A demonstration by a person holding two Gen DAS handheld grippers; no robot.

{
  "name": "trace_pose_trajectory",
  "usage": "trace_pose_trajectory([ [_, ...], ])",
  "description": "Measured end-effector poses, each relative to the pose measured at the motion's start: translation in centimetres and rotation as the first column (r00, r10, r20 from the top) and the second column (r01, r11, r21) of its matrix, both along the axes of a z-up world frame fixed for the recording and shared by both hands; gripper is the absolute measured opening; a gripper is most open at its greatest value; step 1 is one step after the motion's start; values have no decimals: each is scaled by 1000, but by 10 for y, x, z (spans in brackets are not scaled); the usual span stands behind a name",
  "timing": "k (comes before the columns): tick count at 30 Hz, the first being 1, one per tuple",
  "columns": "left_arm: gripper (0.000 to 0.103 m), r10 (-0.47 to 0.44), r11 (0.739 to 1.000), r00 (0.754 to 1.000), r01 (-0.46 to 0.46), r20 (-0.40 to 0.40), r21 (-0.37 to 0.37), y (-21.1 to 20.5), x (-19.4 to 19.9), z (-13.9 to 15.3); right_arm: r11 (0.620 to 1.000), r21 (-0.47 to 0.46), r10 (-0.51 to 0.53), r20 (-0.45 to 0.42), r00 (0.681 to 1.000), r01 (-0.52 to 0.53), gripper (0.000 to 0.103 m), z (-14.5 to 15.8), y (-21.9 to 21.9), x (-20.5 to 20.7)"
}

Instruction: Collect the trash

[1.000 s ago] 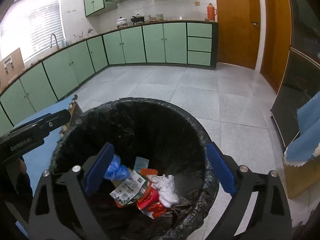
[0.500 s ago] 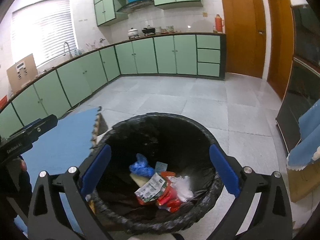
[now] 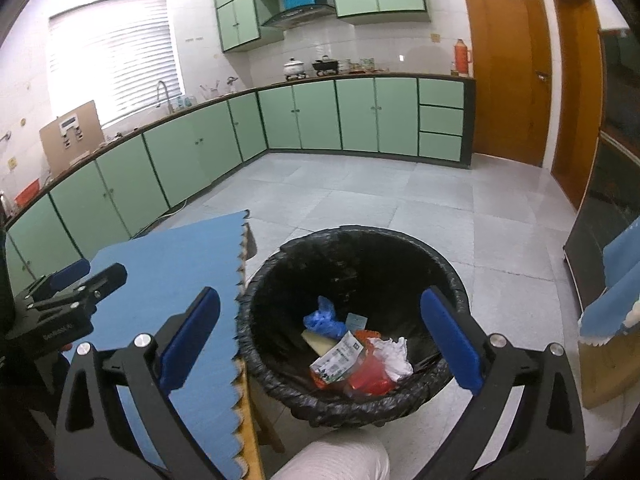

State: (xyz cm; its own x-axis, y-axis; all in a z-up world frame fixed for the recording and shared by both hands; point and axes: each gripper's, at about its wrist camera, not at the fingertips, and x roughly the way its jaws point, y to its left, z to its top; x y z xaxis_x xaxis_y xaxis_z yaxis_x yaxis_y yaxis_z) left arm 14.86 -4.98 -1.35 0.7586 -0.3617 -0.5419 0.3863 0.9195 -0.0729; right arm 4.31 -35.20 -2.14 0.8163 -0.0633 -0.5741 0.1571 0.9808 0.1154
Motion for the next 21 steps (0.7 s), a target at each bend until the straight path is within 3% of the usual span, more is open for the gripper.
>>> trace_pose_trajectory([
  [21, 95, 16, 1000, 998, -15, 55, -20, 25, -43, 24, 996, -53, 73, 36, 997, -71, 98, 29, 45, -22],
])
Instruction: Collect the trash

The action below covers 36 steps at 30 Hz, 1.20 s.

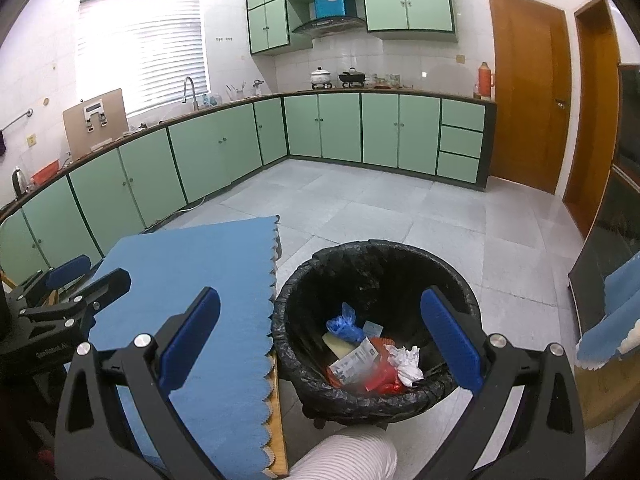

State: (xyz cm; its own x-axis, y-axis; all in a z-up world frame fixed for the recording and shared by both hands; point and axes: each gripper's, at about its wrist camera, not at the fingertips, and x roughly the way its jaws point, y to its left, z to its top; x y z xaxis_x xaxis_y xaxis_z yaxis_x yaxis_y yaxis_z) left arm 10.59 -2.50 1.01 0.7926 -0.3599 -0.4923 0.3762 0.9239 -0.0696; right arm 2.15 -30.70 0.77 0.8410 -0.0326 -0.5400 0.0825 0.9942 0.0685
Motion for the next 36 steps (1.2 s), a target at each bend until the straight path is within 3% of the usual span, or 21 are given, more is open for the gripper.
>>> trace_pose_trajectory([
  [36, 95, 14, 1000, 1000, -14, 22, -4, 10, -7, 5, 1000, -11, 16, 21, 1000, -16, 98, 7, 10, -1],
])
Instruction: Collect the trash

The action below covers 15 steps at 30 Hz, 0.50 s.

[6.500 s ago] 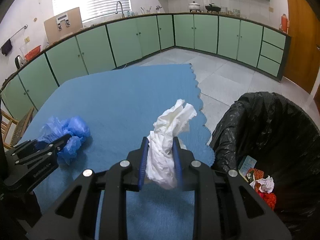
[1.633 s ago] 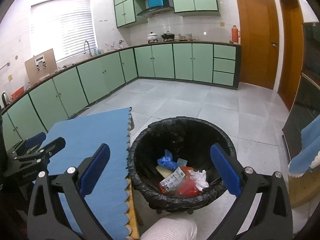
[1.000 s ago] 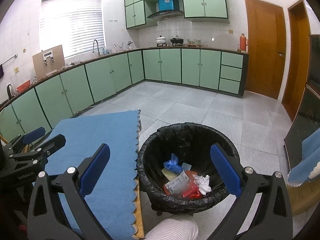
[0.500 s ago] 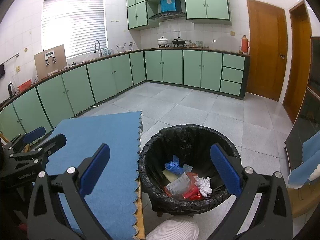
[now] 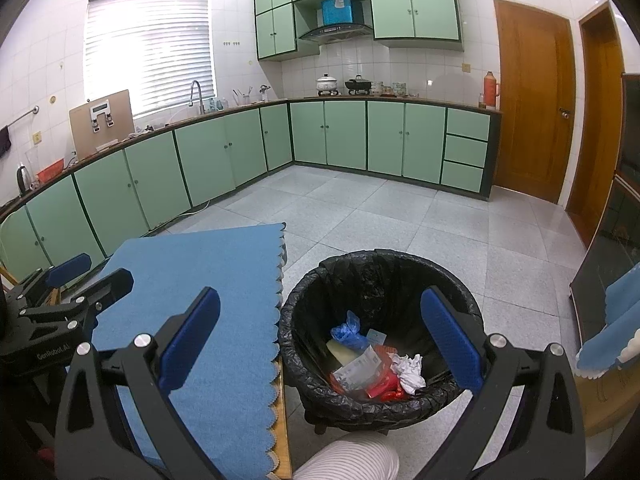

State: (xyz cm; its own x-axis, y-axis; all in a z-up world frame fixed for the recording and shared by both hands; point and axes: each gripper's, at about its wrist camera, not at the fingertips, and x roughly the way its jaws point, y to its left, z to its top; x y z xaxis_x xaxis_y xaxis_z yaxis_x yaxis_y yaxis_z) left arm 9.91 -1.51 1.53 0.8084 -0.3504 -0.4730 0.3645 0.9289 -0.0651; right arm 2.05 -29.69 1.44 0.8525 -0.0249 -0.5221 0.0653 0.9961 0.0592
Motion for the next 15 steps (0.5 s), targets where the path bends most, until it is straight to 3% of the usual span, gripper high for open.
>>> trace_pose_trajectory([
  [15, 95, 1, 1000, 1000, -1, 4, 2, 0, -1, 0, 1000, 3, 0, -1, 1000, 0, 98, -1, 0, 0],
])
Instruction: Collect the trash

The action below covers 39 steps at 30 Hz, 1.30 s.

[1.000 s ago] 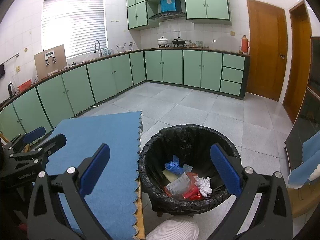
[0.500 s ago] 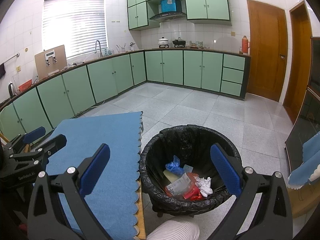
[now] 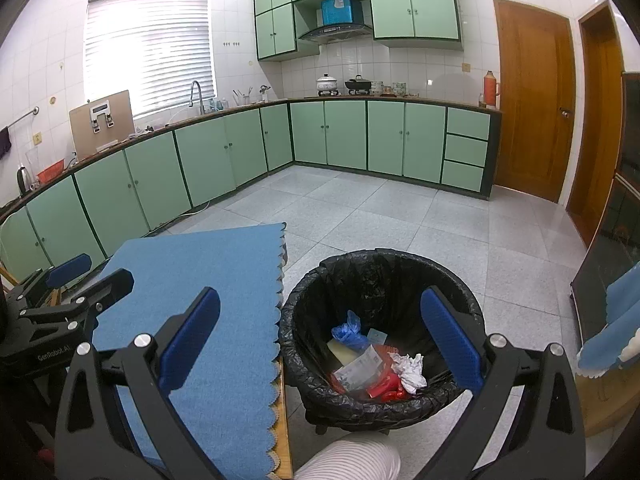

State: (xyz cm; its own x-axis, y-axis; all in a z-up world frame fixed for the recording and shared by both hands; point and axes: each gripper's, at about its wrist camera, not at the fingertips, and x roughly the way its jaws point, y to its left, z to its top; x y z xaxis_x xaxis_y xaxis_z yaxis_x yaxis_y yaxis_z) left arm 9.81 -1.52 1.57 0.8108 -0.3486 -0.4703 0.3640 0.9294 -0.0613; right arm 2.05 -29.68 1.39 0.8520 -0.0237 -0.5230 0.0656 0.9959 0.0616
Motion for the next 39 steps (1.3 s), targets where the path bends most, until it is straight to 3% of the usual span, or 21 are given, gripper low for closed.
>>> trace_pose_trajectory([
  [39, 95, 1, 1000, 1000, -1, -2, 1, 0, -2, 0, 1000, -1, 6, 3, 1000, -6, 98, -2, 5, 1],
])
